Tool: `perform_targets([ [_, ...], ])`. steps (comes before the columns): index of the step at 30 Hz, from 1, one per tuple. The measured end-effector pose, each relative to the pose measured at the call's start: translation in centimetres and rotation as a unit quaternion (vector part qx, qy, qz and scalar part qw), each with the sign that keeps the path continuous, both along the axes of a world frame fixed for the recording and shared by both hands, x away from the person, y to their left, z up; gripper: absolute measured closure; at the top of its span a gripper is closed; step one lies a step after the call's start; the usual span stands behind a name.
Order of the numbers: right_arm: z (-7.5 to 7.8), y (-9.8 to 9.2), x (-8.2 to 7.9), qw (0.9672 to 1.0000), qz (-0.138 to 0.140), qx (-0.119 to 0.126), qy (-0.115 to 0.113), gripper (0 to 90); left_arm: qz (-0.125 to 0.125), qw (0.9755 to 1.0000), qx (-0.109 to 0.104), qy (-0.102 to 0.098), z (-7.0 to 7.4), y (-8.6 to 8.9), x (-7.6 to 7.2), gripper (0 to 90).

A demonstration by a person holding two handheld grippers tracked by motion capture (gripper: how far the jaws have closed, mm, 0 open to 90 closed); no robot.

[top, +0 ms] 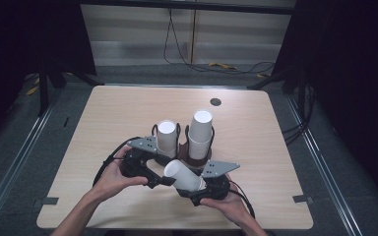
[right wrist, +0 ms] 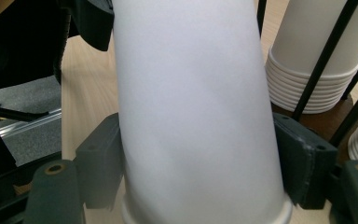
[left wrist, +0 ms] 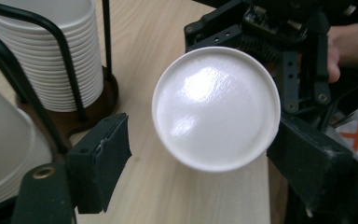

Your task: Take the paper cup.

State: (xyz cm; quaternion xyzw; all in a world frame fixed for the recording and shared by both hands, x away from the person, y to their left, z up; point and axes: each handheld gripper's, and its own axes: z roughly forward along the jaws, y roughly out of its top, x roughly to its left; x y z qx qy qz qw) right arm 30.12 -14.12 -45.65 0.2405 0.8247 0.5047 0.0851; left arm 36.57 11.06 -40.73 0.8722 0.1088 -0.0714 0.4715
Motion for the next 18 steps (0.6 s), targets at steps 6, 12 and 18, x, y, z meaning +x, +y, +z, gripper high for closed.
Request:
perform_targets([
  [6, 0.7, -0.6, -0.1, 0.9999, -0.014, -0.002, -0.008, 25.8, 0.008, 0.9991, -0.021, -0.035, 0.3, 0.4, -0.1, 22.4],
  [12, 0.9, -0.8, 0.0, 0.9995, -0.022, -0.021, -0.003, 25.8, 0.03, 0.9993, -0.019, -0.013, -0.3, 1.4, 0.6, 21.1],
  [18, 0.7, -0.9, 0.2, 0.9987, -0.023, -0.046, 0.002, 25.9, 0.035, 0.9992, -0.01, -0.019, -0.6, 2.2, 0.4, 21.1],
])
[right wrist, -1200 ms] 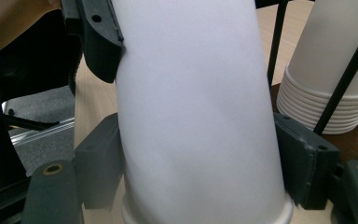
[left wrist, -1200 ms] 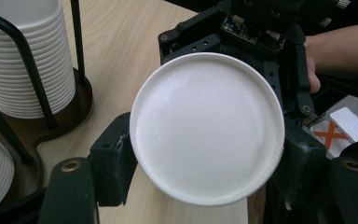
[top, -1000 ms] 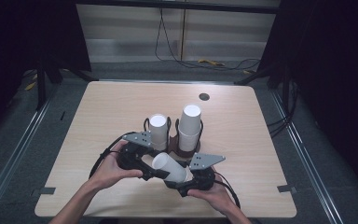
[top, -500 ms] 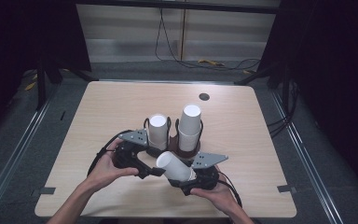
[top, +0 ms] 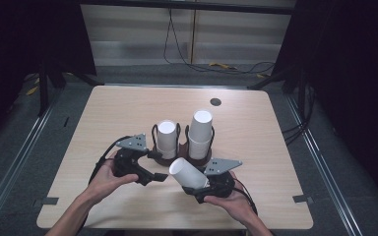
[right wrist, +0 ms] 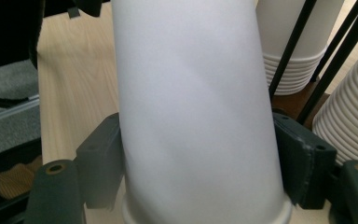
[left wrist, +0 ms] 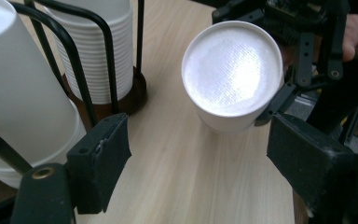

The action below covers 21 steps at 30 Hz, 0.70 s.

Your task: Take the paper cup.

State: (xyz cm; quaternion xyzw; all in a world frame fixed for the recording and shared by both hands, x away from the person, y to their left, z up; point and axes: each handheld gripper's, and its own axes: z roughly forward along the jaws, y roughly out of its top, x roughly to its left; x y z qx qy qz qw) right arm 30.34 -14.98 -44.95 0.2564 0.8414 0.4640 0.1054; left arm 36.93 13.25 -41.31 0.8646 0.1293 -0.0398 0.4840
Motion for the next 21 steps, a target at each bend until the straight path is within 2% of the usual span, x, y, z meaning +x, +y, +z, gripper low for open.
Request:
perform_targets([
  [4, -0.01, 0.1, -0.16, 1.0, 0.003, -0.008, 0.003, 25.9, 0.003, 0.9999, -0.001, -0.011, -0.13, 0.26, -0.29, 21.0],
  [9, -0.01, -0.02, -0.17, 0.9998, 0.002, -0.015, 0.013, 26.0, -0.011, 0.9999, 0.001, 0.002, -0.44, 0.34, -0.36, 21.9],
  [12, -0.02, 0.06, 0.04, 0.9992, 0.009, -0.027, 0.03, 26.6, -0.016, 0.9999, 0.002, 0.006, -0.42, 0.28, -0.42, 23.0],
  [14, 0.18, 0.2, 0.15, 0.9987, 0.013, -0.033, 0.036, 26.7, -0.014, 0.9998, 0.011, -0.001, -0.43, 0.21, -0.51, 22.7],
  [16, 0.39, 0.38, 0.3, 0.9983, 0.016, -0.038, 0.04, 26.7, -0.016, 0.9998, 0.015, 0.002, -0.53, 0.06, -0.52, 21.0],
  [17, 0.47, 0.48, 0.39, 0.9981, 0.018, -0.043, 0.039, 26.8, -0.017, 0.9996, 0.022, -0.009, -0.56, -0.01, -0.64, 21.1],
  [21, 0.53, 0.76, 0.6, 0.997, 0.024, -0.058, 0.046, 26.8, -0.02, 0.9995, 0.025, -0.002, -0.53, 0.02, -0.62, 21.1],
])
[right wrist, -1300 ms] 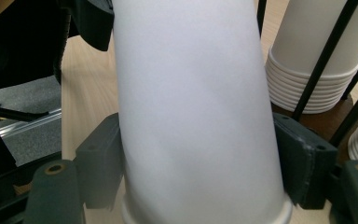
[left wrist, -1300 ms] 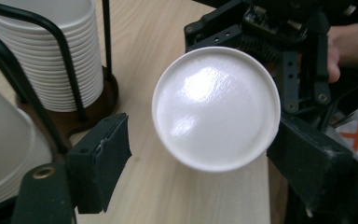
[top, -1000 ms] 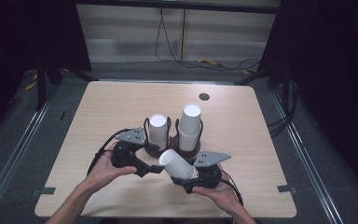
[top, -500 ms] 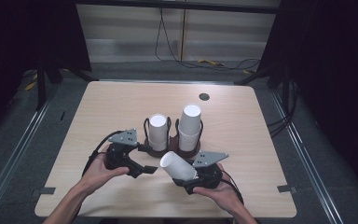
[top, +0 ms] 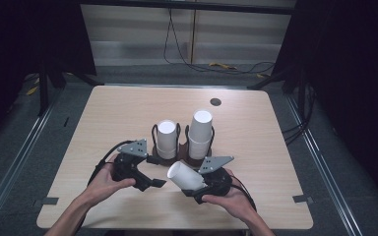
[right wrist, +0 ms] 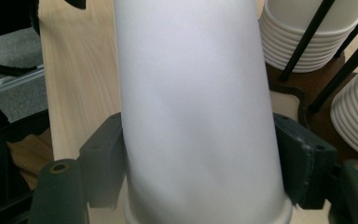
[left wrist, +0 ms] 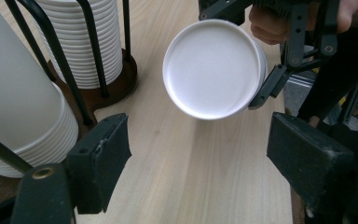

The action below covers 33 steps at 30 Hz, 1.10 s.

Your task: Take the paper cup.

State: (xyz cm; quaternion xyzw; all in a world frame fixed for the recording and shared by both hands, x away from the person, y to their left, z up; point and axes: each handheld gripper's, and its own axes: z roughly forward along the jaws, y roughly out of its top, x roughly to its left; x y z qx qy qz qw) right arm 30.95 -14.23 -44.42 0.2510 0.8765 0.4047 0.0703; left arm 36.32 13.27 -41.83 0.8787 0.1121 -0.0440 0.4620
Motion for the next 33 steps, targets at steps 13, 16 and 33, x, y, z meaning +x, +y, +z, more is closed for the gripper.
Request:
perform_targets([
  [13, 0.5, 1.0, 0.7, 0.9988, 0.018, -0.042, 0.019, 26.7, -0.004, 0.9999, 0.005, -0.012, -0.2, -0.4, -0.3, 16.7],
  [16, 0.6, 1.3, 0.8, 0.9979, 0.025, -0.055, 0.022, 26.7, -0.012, 0.9997, 0.007, -0.019, -0.2, -0.3, -0.4, 19.2],
  [33, 1.3, 2.0, 1.1, 0.9917, 0.051, -0.116, 0.021, 26.7, -0.028, 0.9989, 0.037, -0.007, -0.8, -1.0, -0.5, 22.0],
])
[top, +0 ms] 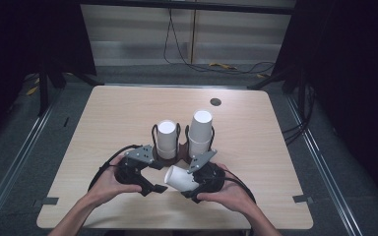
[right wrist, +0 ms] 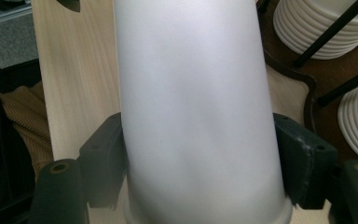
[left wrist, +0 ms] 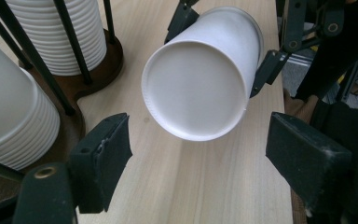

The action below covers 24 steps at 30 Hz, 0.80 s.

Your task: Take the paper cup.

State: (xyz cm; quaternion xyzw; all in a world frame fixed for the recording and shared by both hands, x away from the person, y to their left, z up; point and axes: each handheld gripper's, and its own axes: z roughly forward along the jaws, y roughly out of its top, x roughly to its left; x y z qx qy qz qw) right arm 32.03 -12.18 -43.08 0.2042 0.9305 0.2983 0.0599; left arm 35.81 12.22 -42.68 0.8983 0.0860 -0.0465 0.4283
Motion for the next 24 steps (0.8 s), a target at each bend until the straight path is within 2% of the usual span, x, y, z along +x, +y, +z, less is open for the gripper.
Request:
perform_targets([
  [2, -0.1, 0.1, 0.0, 1.0, 0.004, -0.005, 0.002, 26.7, -0.002, 1.0, 0.005, 0.001, -0.1, -0.1, 0.0, 22.1],
  [3, -0.1, 0.1, 0.1, 0.9999, 0.01, -0.009, -0.003, 26.7, -0.004, 1.0, 0.003, 0.008, -0.2, -0.2, 0.0, 22.1],
  [5, -0.1, 0.2, 0.1, 0.9998, 0.007, -0.017, 0.003, 26.7, -0.007, 0.9999, 0.007, 0.007, -0.3, -0.3, 0.0, 22.4],
  [8, -0.1, 0.5, 0.1, 0.9994, 0.017, -0.029, 0.0, 26.7, -0.01, 0.9999, 0.01, 0.006, -0.4, -0.5, -0.1, 23.3],
  [14, -0.1, 0.9, 0.1, 0.9986, 0.023, -0.048, 0.001, 26.8, -0.017, 0.9993, 0.031, 0.014, -0.7, -0.8, -0.1, 21.4],
  [15, -0.1, 1.0, 0.1, 0.9984, 0.023, -0.052, 0.004, 26.7, -0.021, 0.9991, 0.037, 0.008, -0.7, -0.7, 0.0, 21.4],
  [17, -0.2, 1.2, 0.1, 0.9978, 0.024, -0.062, 0.004, 26.8, -0.018, 0.9991, 0.035, 0.018, -0.8, -0.7, 0.1, 21.3],
  [20, -0.2, 1.5, 0.0, 0.997, 0.039, -0.067, -0.003, 26.8, -0.022, 0.9988, 0.039, 0.02, -0.8, -0.7, 0.1, 21.5],
  [24, -0.6, 2.1, -0.1, 0.9961, 0.043, -0.077, -0.001, 26.8, -0.029, 0.9986, 0.037, 0.022, -0.9, -0.8, 0.0, 24.5],
])
